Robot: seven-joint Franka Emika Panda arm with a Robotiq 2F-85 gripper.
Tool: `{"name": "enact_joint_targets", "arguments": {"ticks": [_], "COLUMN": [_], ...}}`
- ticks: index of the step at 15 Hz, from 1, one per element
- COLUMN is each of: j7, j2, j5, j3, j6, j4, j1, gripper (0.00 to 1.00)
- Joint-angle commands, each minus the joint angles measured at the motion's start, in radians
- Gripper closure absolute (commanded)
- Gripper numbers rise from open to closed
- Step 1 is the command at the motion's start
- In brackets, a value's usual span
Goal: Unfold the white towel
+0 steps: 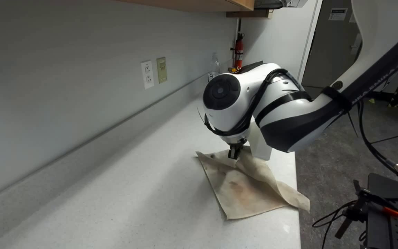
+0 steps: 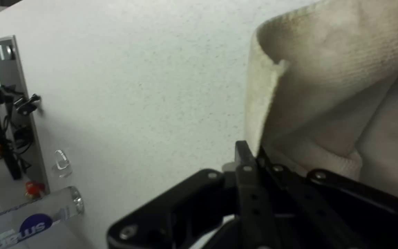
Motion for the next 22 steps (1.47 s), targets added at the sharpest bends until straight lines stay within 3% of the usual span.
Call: {"name": "enact_joint_targets", "arguments": {"ticks": [1,8,9,10,15,18,20,22], "j7": [0.029,0.027,0.030,0.033,0.058,0.087,0.113,0.118], "j2": [-0.005,-0.005,-0.004,-0.003,0.001,0.002,0.003,-0.019], "j5": [-0.159,-0.294,-0.306,-0.318,-0.354,-0.300,-0.239,-0.137], "j3": [0.010,0.043,0.048,0.052,0.078,0.104,0.126,0.135], "j6": [-0.030,-0.113,-0.133,-0.153,-0.228,-0.200,-0.169,-0.147], "j4": [-0.012,-0.013,-0.012,-0.011,-0.009,-0.008,-0.006,-0.015], "j1": [-0.028,-0.064,-0.064,-0.064,-0.071,-0.095,-0.117,-0.149], "gripper": [0.99,0.99,0.75,0.71,0.35,0.11,0.01,0.00]}}
